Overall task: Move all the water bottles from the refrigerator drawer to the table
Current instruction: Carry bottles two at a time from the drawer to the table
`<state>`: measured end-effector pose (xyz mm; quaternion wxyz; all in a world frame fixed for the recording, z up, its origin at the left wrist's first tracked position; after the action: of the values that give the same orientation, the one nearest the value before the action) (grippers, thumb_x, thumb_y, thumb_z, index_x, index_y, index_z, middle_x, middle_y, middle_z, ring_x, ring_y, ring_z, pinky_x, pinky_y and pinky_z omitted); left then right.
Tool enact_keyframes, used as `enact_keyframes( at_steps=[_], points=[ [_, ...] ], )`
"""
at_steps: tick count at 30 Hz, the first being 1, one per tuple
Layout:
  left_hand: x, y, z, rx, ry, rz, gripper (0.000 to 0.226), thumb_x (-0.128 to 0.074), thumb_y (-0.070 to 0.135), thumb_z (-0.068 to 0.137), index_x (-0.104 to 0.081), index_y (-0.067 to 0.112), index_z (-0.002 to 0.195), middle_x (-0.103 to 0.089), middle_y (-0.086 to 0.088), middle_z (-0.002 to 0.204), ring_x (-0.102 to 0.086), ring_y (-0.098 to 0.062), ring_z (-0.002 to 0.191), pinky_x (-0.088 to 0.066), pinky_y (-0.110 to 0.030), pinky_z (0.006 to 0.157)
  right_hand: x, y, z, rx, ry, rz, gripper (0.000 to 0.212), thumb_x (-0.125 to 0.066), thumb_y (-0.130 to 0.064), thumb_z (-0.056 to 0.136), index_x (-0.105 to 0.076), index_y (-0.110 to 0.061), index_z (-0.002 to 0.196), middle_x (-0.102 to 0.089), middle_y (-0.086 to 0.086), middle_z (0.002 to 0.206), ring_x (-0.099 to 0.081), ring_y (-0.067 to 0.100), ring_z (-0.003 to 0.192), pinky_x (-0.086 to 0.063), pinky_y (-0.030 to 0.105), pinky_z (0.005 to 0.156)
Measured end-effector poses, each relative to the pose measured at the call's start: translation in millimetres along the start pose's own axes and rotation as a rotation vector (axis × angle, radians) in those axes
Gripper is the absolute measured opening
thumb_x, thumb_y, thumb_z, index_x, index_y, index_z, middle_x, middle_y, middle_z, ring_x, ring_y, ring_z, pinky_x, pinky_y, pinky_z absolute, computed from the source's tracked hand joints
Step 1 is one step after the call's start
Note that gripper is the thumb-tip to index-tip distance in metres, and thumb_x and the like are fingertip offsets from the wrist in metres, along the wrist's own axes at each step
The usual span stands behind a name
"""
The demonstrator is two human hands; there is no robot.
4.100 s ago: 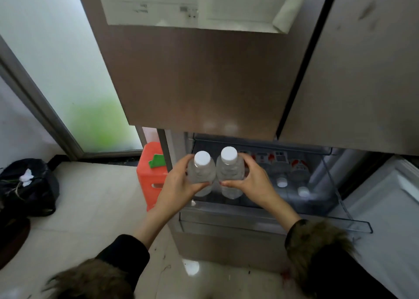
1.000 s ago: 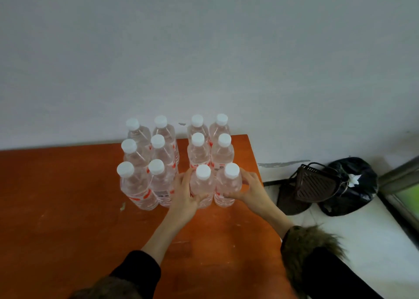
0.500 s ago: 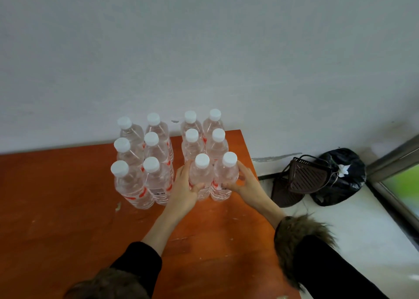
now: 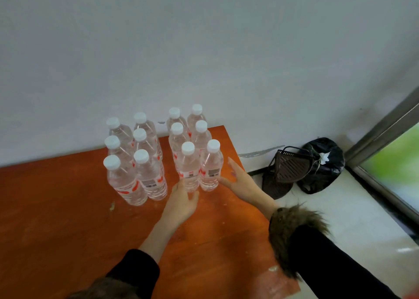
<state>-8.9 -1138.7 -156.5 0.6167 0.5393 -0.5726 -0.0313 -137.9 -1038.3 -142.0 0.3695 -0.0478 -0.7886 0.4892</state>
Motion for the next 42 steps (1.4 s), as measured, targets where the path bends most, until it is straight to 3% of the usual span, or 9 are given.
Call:
enact_keyframes(
  at_steps=[5,12,16,19,23,28,34,39,42],
  points=[
    [-17.7,60.6,-29.7,-0.250,-0.037,0.145,0.059,-0.046,0.042,0.092,-0.024,0.025,0.145,-0.029,0.002,0.151,-0.029,-0.017,0.139,-0.032,-0.040,0.112,51.8,6.7,-58.8,0.059,0.148,-0.190,0.068,-0.053,-0.038,0.092,-0.020,-0.020,0.148,-0.025,0.000,0.153,-0.023,0.015,0.141,-0.021,0.028,0.112],
    [-69.1,193.7,-109.8,-0.691,-0.077,0.467,0.064,-0.035,0.048,0.095,-0.008,0.028,0.149,-0.003,0.004,0.158,0.000,-0.020,0.146,-0.006,-0.042,0.117,159.2,26.3,-219.9,0.034,0.539,-0.604,0.074,-0.048,-0.054,0.088,-0.016,-0.025,0.148,-0.009,-0.001,0.158,-0.008,0.019,0.145,-0.013,0.045,0.118],
    [-109.7,265.6,-185.6,-0.955,-0.034,0.545,0.069,-0.038,0.053,0.091,-0.009,0.027,0.149,-0.005,0.000,0.158,-0.002,-0.026,0.145,-0.010,-0.050,0.115,205.6,46.2,-346.2,-0.111,0.708,-0.798,0.081,-0.044,-0.063,0.085,-0.004,-0.032,0.148,0.007,-0.003,0.158,0.006,0.020,0.146,-0.003,0.050,0.117],
    [-148.4,313.5,-262.4,-1.177,-0.026,0.551,0.073,-0.027,0.062,0.086,-0.016,0.026,0.148,-0.014,-0.005,0.157,-0.008,-0.031,0.144,-0.015,-0.053,0.113,228.2,67.3,-455.0,-0.278,0.794,-0.890,0.085,-0.040,-0.068,0.082,0.003,-0.034,0.148,0.013,-0.002,0.157,0.011,0.022,0.145,0.000,0.054,0.115],
    [-210.8,365.5,-363.7,-1.411,-0.078,0.521,0.074,-0.026,0.062,0.083,-0.027,0.022,0.145,-0.025,-0.009,0.153,-0.018,-0.036,0.142,-0.021,-0.059,0.109,248.7,92.7,-595.0,-0.466,0.924,-0.921,0.086,-0.040,-0.069,0.080,-0.001,-0.033,0.148,0.008,0.001,0.158,0.006,0.025,0.145,-0.003,0.056,0.113],
    [-280.8,415.1,-471.1,-1.603,-0.182,0.414,0.076,-0.020,0.064,0.082,-0.018,0.026,0.147,-0.011,-0.003,0.156,-0.002,-0.028,0.144,-0.010,-0.054,0.114,259.2,133.5,-731.8,-0.698,1.041,-0.890,0.087,-0.042,-0.069,0.082,0.003,-0.034,0.148,0.011,0.000,0.158,0.008,0.023,0.145,0.005,0.055,0.112],
    [-380.7,456.6,-570.7,-1.781,-0.307,0.410,0.072,-0.026,0.061,0.084,-0.025,0.023,0.146,-0.023,-0.008,0.154,-0.010,-0.030,0.143,-0.019,-0.057,0.112,272.6,197.9,-848.8,-0.926,1.101,-0.811,0.085,-0.037,-0.069,0.082,0.006,-0.035,0.147,0.015,-0.001,0.157,0.013,0.020,0.145,0.005,0.056,0.114],
    [-470.1,491.3,-629.1,-1.832,-0.383,0.410,0.075,-0.009,0.068,0.078,0.011,0.034,0.141,0.003,-0.001,0.158,0.014,-0.023,0.143,-0.001,-0.050,0.117,301.8,263.6,-917.3,-1.082,1.088,-0.801,0.082,-0.030,-0.071,0.083,0.009,-0.036,0.146,0.017,-0.002,0.156,0.015,0.019,0.144,0.005,0.055,0.115],
    [-520.2,518.8,-660.4,-1.842,-0.435,0.388,0.074,-0.002,0.069,0.075,0.016,0.035,0.139,0.012,0.003,0.155,0.019,-0.020,0.141,0.005,-0.046,0.117,330.7,302.8,-955.5,-1.147,1.085,-0.779,0.082,-0.029,-0.071,0.083,0.010,-0.036,0.146,0.017,-0.003,0.156,0.015,0.019,0.144,0.006,0.054,0.114]
  ],
)
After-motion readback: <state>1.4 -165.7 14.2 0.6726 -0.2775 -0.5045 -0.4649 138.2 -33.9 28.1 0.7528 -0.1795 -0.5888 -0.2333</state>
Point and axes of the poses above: each hand's wrist, its own z-axis towards the middle knuckle, its own x-axis out of the back of the hand, y = z × x, the point moved 8 cm from there along z, towards the middle knuckle
